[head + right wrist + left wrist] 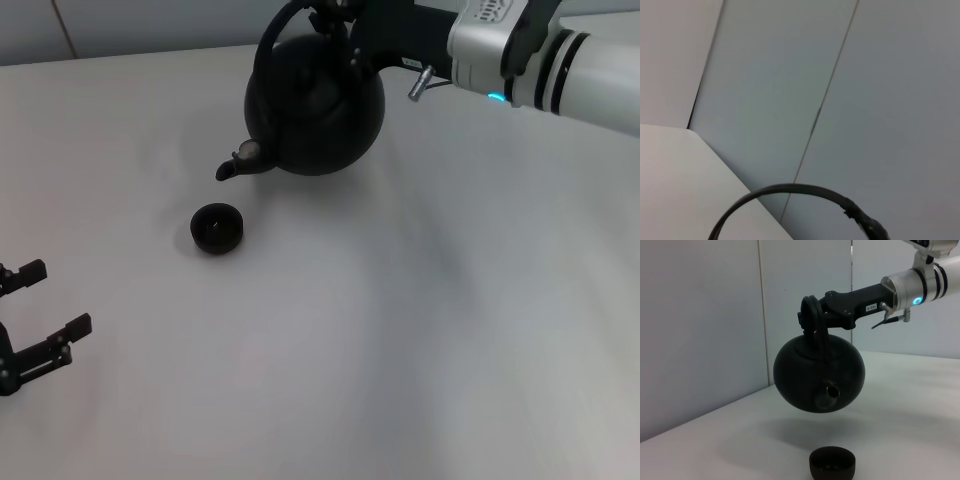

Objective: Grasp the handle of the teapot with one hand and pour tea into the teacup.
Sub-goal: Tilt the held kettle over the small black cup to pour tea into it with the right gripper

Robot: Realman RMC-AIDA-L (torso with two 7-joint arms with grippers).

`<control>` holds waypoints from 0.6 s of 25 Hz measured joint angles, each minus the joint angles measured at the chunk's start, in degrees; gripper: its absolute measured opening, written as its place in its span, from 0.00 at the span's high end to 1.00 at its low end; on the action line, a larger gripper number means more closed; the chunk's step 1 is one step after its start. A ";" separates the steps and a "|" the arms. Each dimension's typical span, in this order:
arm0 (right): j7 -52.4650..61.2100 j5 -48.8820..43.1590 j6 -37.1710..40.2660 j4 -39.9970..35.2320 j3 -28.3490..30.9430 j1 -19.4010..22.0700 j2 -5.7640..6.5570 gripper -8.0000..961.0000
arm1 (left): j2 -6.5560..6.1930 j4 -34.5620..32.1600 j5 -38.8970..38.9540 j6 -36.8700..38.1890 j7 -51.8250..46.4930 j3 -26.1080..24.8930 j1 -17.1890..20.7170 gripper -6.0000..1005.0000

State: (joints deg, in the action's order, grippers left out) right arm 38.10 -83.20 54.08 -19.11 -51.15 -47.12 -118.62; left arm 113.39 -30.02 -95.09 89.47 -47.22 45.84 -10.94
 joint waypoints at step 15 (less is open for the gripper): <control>-4.53 0.02 -0.46 -0.37 -0.10 -1.08 -0.31 0.92 | -0.02 0.23 0.03 -0.09 -0.13 -0.14 -0.48 0.20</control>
State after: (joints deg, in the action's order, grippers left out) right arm 33.57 -83.18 53.62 -19.48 -51.25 -48.20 -118.93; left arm 113.37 -29.79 -95.06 89.38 -47.35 45.70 -11.41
